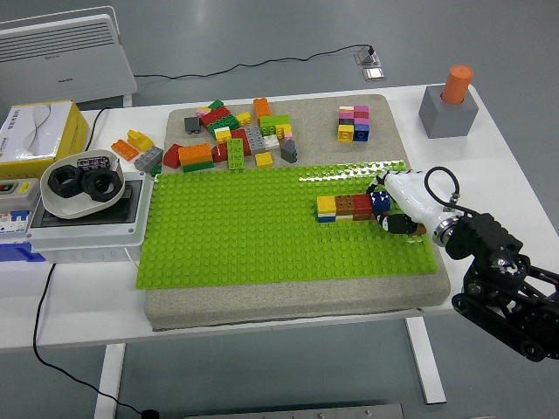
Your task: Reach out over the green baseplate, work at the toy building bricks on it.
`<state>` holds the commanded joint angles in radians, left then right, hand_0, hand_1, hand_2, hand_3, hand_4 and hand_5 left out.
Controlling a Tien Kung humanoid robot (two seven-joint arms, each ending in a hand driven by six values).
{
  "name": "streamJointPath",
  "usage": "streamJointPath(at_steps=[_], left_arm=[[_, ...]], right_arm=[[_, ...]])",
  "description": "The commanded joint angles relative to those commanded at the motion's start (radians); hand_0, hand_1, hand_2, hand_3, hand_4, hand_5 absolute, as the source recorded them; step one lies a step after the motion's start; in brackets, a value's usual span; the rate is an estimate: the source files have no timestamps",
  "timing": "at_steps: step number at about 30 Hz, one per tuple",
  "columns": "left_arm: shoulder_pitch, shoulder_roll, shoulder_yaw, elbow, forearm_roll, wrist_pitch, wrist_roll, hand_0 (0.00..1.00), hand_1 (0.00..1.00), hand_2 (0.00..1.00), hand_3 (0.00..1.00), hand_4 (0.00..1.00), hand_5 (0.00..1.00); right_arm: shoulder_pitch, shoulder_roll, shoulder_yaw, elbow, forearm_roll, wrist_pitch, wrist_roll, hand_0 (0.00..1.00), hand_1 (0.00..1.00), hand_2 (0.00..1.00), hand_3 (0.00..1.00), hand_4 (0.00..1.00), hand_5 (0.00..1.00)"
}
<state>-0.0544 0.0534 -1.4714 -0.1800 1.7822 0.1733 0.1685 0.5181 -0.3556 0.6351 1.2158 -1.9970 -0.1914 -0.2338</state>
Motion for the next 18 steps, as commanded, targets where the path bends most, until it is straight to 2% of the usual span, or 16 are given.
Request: streamJointPath(at_steps=[18], left_arm=[[0.004,-0.003,-0.001,0.0,0.002,-0.002,0.004,0.691,0.535,0.439,0.527,0.436,0.272]], right_arm=[[-0.026,-0.018,0.027,0.059,0.062,-0.007,0.025,0.804,0.803,0.839,0.676,0.688,0.139]])
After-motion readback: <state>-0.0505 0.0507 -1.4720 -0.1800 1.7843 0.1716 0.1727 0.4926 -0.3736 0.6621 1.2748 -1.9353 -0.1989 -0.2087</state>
